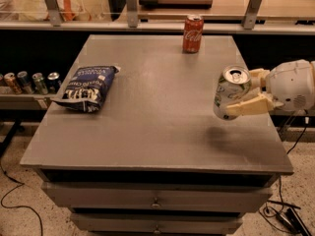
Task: Move 7up can near coke can
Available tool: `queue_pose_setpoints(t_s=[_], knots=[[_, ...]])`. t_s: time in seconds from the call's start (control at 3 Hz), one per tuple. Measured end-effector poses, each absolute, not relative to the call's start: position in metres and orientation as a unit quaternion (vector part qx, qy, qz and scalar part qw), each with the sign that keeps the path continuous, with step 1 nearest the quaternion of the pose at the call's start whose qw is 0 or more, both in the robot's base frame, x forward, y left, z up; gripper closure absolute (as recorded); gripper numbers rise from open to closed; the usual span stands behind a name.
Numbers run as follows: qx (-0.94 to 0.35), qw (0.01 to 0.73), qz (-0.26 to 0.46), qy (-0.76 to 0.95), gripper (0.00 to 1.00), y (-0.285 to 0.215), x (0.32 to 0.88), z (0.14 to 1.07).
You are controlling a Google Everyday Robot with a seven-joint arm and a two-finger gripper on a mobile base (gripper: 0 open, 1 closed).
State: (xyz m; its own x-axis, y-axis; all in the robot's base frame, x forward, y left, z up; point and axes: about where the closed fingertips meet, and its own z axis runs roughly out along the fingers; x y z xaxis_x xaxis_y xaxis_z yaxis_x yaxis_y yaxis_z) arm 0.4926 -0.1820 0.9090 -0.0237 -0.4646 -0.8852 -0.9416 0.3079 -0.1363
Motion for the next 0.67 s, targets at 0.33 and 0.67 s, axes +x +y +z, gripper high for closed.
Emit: queue_pose_setpoints(t_s=[0.33, 0.67], knots=[[-0.511, 0.462, 0.234, 0.686, 1.0, -0.188, 0.528, 0.907], [-0.487, 0.473, 0.207, 0.705, 1.0, -0.198, 0.573, 0.916]])
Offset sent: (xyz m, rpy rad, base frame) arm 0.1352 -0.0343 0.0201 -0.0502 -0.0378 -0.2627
